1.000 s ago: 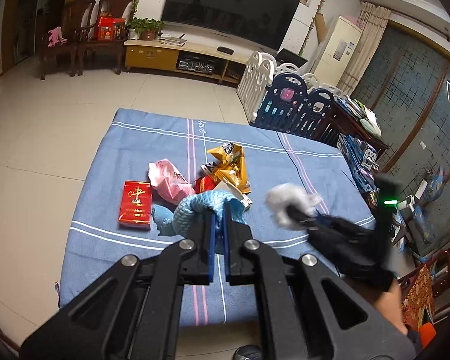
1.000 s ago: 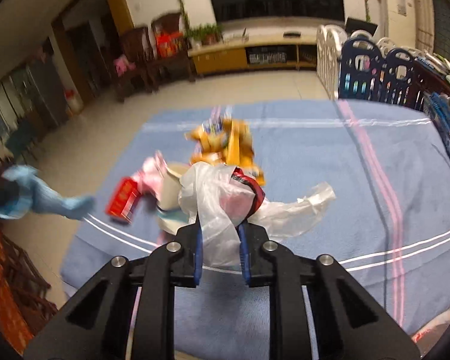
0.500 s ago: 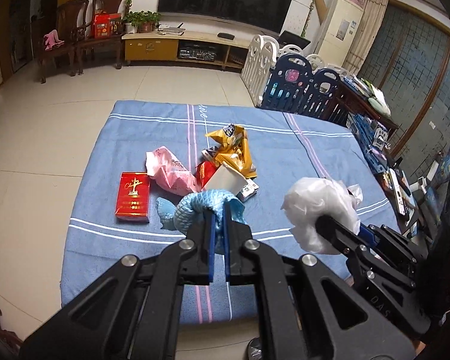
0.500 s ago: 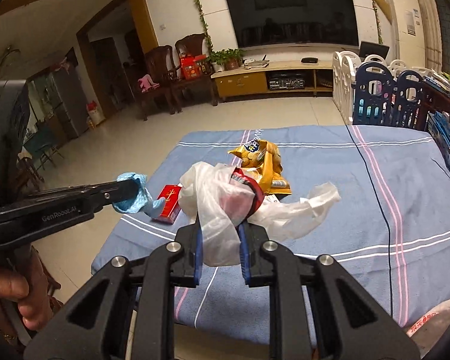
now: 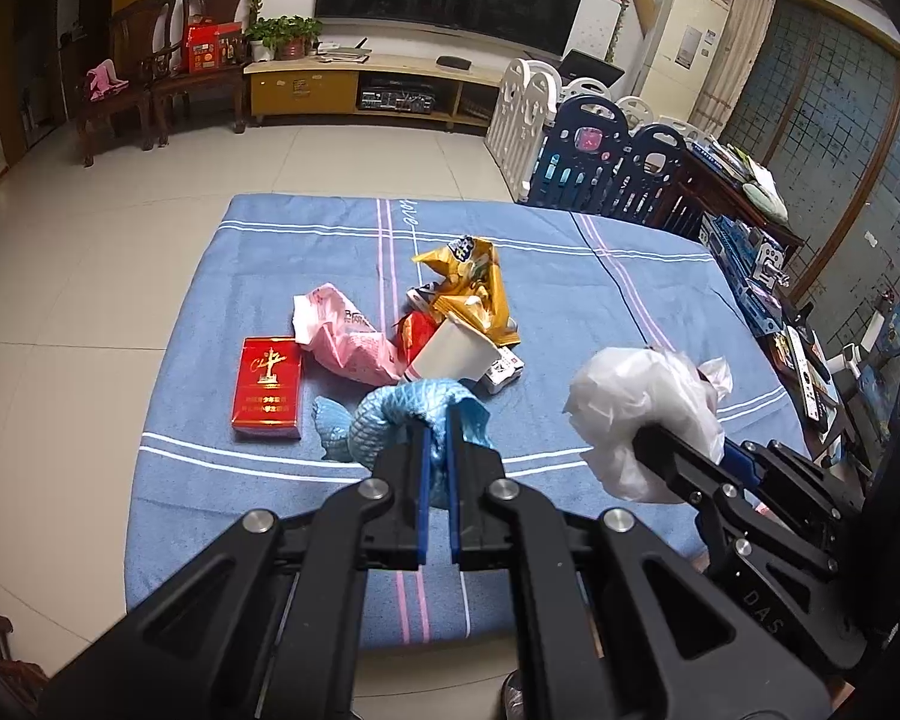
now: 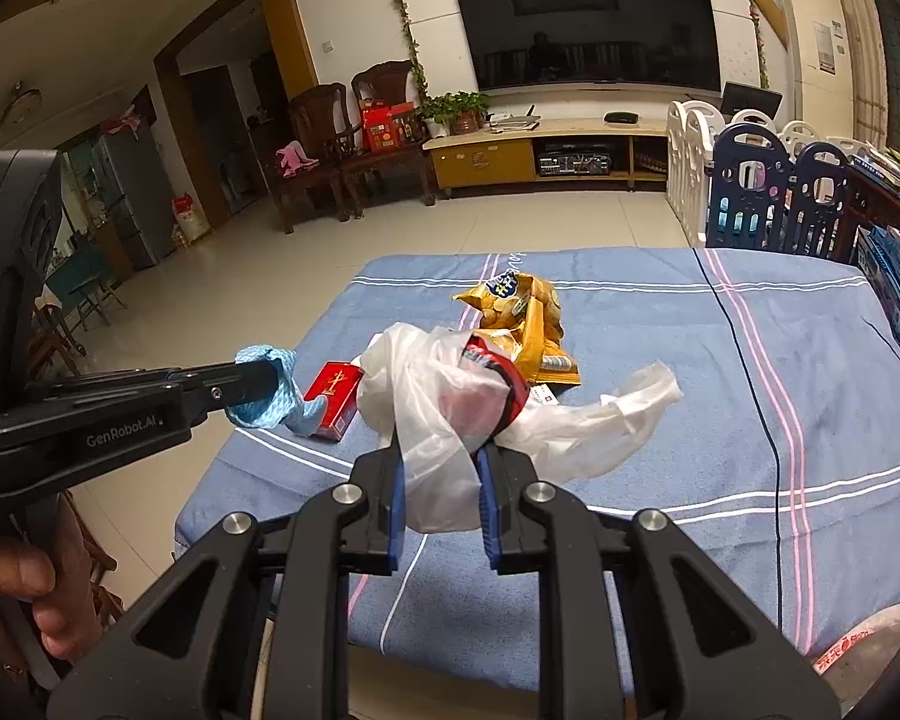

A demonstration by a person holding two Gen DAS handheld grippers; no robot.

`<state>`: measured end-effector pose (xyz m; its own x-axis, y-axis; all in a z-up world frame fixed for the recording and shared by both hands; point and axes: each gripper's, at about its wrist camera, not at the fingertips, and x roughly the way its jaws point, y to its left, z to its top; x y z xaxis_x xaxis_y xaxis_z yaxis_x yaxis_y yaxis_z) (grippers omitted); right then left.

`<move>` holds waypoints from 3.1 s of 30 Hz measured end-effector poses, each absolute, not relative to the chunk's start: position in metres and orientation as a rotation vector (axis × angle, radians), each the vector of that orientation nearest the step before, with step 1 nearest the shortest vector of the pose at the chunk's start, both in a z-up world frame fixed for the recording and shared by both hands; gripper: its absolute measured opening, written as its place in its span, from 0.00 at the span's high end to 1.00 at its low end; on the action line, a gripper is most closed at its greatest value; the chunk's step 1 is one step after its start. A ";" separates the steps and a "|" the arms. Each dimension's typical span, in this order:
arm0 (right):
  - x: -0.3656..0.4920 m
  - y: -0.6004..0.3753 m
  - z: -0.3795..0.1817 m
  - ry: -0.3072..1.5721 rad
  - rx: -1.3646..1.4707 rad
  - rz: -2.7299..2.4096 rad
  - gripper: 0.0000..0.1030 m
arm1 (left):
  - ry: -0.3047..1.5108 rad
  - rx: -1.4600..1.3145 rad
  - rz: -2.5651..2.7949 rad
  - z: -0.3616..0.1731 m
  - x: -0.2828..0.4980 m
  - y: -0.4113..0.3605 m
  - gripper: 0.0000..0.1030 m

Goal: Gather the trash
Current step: 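Lift the blue cloth and white bag with both tools toward the wastebasket, then open both tools over the wastebasket to drop the cloth and bag, then bring both tools back over the trash pile on the table, then grasp the red cigarette box with the left tool while the right tool grasps the paper cup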

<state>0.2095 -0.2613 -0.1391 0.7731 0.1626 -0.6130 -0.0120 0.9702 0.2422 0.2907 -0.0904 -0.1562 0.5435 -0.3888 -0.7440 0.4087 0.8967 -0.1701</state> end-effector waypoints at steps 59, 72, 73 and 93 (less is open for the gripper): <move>0.031 -0.398 -0.125 0.620 0.483 -0.346 0.15 | 0.869 0.189 -0.641 -0.156 0.229 -0.194 0.05; 0.190 -0.262 -0.126 0.549 0.260 -0.089 0.14 | 0.960 0.059 -0.199 -0.156 0.327 -0.021 0.04; 0.194 -0.254 -0.136 0.606 0.215 -0.101 0.14 | 0.970 0.060 -0.183 -0.159 0.330 -0.017 0.04; 0.191 -0.260 -0.149 0.650 0.221 -0.083 0.14 | 0.989 0.134 -0.199 -0.170 0.324 -0.042 0.04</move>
